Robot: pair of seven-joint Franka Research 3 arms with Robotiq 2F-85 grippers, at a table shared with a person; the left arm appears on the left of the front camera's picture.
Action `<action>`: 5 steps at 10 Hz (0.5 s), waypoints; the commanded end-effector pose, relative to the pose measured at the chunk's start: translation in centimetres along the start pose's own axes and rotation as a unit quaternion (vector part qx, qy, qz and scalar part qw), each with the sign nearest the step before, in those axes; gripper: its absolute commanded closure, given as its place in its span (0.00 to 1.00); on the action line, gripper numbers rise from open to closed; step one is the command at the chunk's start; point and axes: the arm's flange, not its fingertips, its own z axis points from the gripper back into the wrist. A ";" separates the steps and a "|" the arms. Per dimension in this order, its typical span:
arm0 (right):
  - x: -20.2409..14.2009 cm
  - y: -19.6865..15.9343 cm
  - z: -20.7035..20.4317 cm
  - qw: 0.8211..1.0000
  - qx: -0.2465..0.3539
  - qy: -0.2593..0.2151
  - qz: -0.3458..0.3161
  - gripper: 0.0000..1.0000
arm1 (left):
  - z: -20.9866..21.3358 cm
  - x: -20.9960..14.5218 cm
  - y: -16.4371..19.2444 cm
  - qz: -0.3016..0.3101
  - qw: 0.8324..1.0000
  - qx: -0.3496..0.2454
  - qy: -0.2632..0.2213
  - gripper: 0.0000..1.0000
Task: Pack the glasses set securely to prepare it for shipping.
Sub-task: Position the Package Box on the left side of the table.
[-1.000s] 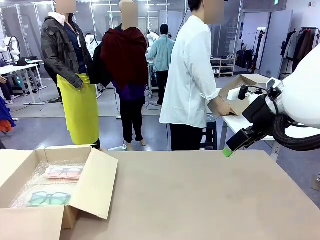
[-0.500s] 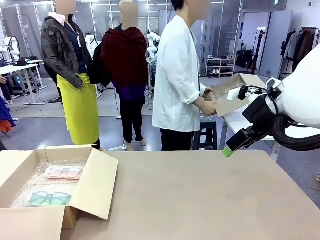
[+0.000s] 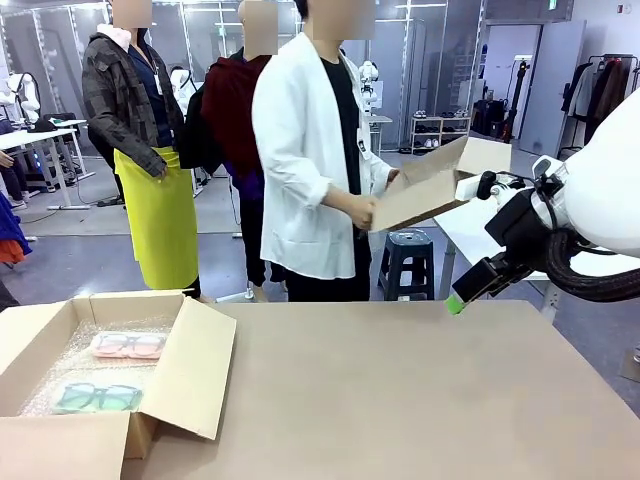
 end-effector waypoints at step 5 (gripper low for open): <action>0.0 0.0 0.1 1.000 0.002 -0.005 0.007 0.00 | -0.8 1.8 -15.6 -0.114 0.960 0.249 0.052 0.00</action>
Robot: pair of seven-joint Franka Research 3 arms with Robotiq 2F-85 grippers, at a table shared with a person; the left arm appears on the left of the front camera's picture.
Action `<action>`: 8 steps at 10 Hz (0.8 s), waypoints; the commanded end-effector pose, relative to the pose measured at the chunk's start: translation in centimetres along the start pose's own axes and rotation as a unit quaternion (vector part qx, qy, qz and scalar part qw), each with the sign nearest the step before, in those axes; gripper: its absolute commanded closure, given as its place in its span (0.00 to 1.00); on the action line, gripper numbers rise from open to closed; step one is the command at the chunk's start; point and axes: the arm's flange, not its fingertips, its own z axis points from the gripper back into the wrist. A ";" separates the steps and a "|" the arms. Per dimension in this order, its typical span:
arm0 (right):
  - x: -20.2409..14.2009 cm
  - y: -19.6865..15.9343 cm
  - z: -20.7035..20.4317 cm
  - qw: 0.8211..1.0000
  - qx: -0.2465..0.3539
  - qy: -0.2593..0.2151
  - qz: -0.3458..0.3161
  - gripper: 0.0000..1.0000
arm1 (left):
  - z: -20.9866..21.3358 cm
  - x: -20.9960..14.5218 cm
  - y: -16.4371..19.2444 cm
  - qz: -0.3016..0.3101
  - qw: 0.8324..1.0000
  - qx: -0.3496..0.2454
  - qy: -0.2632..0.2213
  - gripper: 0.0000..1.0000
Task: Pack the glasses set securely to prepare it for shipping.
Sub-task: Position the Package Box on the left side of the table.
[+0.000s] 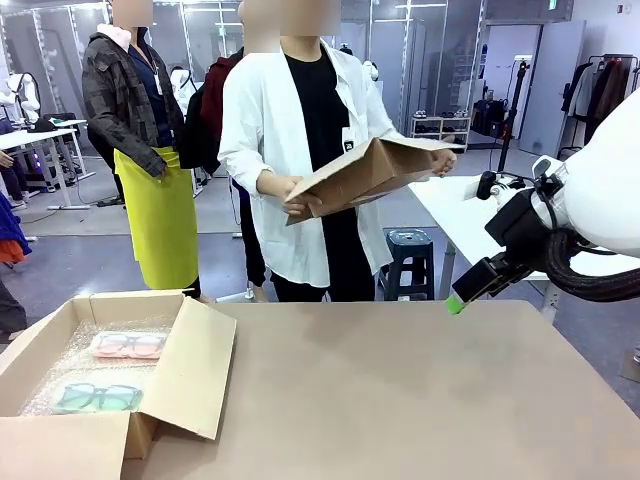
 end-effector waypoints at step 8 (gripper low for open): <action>0.0 0.0 0.1 1.000 0.002 -0.005 0.007 0.00 | -16.1 6.2 -33.2 -0.267 0.897 0.321 0.145 0.00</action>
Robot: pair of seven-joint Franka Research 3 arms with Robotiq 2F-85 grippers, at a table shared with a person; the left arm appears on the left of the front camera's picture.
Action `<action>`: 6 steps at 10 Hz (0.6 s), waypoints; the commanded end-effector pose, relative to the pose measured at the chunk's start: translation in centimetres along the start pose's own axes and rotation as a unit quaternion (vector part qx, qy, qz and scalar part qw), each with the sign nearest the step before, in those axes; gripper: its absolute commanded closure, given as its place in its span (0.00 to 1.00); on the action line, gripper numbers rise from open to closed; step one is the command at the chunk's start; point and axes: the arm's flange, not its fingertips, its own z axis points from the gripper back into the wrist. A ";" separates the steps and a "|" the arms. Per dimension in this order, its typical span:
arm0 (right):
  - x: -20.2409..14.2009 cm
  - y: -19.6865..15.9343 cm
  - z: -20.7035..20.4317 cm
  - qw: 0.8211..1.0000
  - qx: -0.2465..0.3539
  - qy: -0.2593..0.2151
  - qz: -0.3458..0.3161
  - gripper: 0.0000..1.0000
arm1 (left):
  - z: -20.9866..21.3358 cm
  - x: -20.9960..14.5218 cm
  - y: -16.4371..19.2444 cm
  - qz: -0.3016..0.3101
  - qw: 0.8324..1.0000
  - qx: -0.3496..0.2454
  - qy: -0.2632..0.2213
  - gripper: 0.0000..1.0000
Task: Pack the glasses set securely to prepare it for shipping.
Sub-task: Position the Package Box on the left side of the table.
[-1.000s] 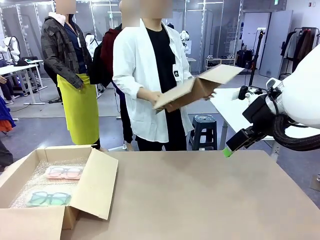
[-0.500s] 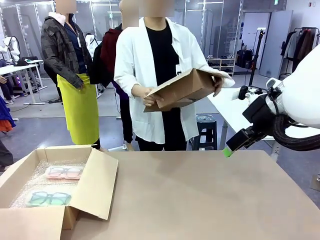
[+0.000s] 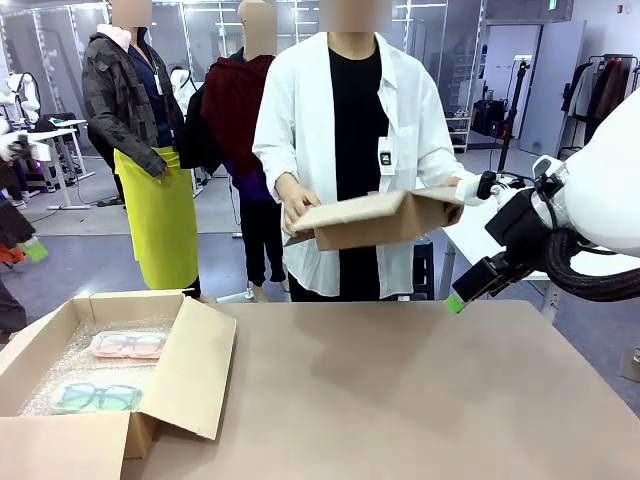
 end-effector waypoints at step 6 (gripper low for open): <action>-0.1 0.0 0.0 1.000 0.002 -0.004 0.007 0.00 | -1.3 1.8 -5.2 -0.043 0.999 0.003 -0.013 0.00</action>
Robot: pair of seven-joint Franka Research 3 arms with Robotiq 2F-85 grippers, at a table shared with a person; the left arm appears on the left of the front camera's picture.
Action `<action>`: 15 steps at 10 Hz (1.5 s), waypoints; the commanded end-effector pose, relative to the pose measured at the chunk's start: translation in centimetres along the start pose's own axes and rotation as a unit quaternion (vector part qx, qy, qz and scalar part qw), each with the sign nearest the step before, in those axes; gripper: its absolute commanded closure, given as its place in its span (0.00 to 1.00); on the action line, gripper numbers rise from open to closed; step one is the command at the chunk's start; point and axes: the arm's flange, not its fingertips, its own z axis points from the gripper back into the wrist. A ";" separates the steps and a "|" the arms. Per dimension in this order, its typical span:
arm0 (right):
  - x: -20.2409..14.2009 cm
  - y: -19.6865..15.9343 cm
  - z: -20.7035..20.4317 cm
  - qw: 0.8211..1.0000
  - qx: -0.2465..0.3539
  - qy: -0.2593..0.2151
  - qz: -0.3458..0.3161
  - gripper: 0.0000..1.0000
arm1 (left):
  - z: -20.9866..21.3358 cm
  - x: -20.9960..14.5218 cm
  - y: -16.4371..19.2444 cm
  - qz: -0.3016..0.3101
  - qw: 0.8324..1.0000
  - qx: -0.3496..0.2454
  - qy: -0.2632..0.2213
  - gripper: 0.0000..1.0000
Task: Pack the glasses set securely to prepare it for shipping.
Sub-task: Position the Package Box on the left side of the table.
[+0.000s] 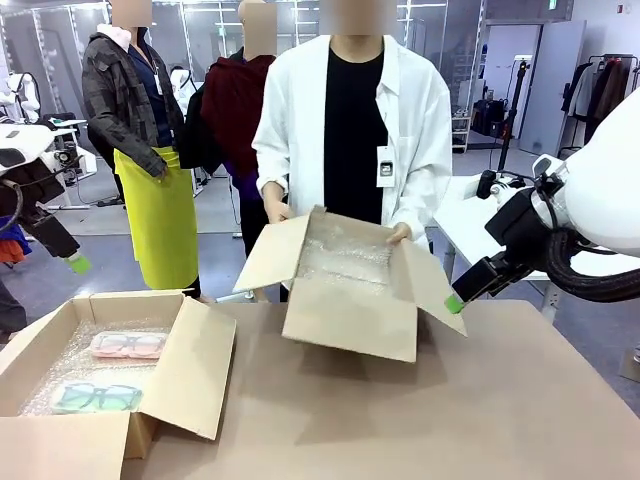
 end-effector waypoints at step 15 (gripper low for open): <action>-0.1 -0.1 0.0 1.000 0.002 -0.004 0.007 0.00 | -0.3 0.5 0.9 0.009 1.000 0.008 0.009 0.00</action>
